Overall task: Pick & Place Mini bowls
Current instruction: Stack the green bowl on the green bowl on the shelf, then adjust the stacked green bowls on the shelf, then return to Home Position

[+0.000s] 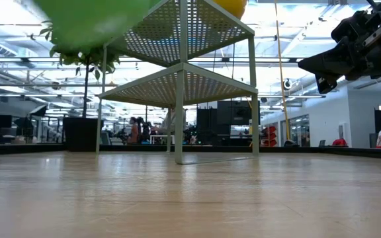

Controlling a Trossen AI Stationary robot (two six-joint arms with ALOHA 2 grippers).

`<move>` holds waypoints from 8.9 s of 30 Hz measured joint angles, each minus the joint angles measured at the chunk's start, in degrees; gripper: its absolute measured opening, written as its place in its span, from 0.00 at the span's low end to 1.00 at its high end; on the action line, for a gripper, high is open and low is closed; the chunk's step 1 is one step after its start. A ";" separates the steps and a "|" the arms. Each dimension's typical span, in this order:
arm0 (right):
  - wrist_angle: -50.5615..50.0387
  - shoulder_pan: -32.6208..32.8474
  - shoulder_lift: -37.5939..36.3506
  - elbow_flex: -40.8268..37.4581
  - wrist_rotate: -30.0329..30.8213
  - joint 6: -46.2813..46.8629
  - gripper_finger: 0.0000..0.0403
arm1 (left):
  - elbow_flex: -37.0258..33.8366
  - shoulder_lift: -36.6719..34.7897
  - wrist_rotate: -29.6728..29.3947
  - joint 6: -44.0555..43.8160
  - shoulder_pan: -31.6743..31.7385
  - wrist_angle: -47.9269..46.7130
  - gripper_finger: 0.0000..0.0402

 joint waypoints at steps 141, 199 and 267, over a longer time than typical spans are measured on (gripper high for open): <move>0.09 0.00 0.02 0.00 1.44 -0.28 0.00 | 50.61 3.32 8.12 16.29 36.35 -24.40 0.12; -0.22 0.00 0.00 0.00 1.46 -0.24 0.00 | 24.13 -3.40 -33.64 24.56 -0.87 -1.15 0.12; -11.85 0.00 -15.96 0.69 2.91 -7.78 0.00 | -77.73 -75.87 13.03 35.54 9.97 73.21 0.12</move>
